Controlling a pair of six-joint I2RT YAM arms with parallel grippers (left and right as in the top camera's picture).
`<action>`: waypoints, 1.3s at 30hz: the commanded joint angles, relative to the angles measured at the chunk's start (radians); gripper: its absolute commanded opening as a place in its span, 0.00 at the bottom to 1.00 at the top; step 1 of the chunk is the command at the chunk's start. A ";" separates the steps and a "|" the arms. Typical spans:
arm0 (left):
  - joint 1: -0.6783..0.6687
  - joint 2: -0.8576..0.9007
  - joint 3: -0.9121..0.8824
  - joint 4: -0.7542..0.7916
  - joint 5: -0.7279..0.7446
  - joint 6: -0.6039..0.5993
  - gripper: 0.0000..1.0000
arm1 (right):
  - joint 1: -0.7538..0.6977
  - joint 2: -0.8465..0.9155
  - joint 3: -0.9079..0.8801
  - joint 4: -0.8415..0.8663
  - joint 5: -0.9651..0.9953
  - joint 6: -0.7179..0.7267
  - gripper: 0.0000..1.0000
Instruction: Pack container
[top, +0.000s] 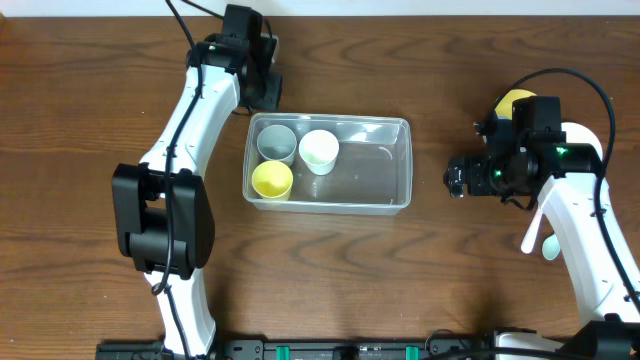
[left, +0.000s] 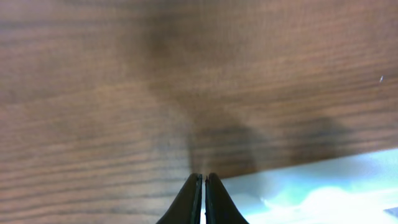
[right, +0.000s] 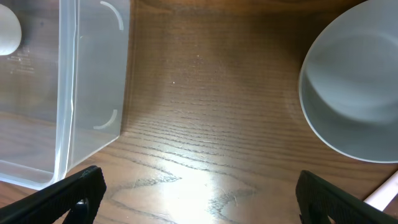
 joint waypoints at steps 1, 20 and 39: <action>0.000 0.002 -0.001 -0.029 0.012 -0.009 0.06 | -0.006 0.005 0.018 0.000 -0.012 0.011 0.99; 0.000 0.002 -0.001 -0.151 0.002 -0.008 0.07 | -0.006 0.005 0.018 0.000 -0.012 0.011 0.99; 0.085 -0.338 0.077 -0.314 -0.086 -0.147 0.47 | -0.008 0.005 0.039 0.050 0.125 0.124 0.99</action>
